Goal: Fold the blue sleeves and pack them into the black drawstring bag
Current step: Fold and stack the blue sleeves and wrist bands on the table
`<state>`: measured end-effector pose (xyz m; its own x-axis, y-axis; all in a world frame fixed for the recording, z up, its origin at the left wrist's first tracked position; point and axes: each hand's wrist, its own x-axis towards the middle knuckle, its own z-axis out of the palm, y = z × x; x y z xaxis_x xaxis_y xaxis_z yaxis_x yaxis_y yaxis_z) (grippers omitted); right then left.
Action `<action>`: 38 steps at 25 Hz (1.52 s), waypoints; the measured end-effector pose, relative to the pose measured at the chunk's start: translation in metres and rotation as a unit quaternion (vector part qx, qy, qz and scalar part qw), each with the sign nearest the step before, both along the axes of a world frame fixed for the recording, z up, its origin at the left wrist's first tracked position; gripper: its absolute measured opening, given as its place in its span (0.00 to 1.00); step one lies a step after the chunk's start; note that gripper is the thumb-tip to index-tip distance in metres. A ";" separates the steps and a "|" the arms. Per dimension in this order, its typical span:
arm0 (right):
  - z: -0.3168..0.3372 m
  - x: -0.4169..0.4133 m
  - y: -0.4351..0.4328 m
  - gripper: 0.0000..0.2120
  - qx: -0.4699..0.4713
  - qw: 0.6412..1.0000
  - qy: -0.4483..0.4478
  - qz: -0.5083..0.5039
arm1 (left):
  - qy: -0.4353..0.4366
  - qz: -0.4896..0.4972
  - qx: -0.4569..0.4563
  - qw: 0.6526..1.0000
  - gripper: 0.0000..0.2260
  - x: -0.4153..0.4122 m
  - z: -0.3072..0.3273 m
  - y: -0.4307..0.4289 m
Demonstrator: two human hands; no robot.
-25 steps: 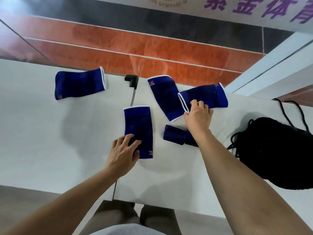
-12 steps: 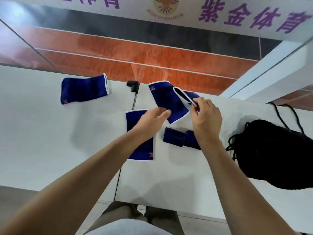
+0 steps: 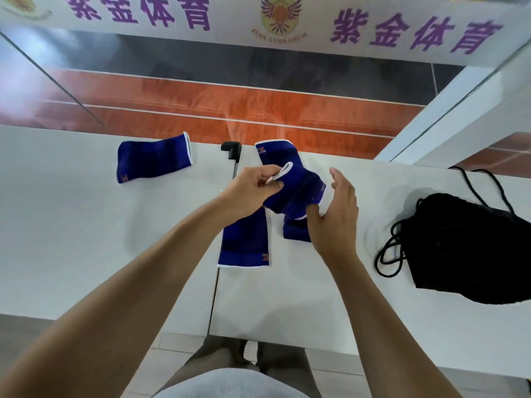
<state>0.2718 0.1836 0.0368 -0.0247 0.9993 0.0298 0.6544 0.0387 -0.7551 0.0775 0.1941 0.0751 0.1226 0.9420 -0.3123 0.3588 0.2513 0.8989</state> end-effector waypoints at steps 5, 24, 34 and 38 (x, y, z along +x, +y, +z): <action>-0.003 -0.013 0.002 0.09 -0.197 0.965 0.148 0.088 | -0.050 -0.011 -0.040 0.998 0.11 -0.033 0.020 -0.013; -0.099 -0.060 -0.092 0.07 -0.311 0.937 0.133 -0.082 | 0.232 0.013 -0.026 0.972 0.07 -0.084 -0.103 0.020; -0.112 -0.069 -0.096 0.06 -0.292 0.944 0.098 -0.122 | 0.259 0.027 -0.012 0.965 0.07 -0.084 -0.142 0.024; -0.112 -0.072 -0.096 0.08 -0.270 0.952 0.068 -0.124 | 0.308 0.046 0.007 0.950 0.07 -0.081 -0.148 0.022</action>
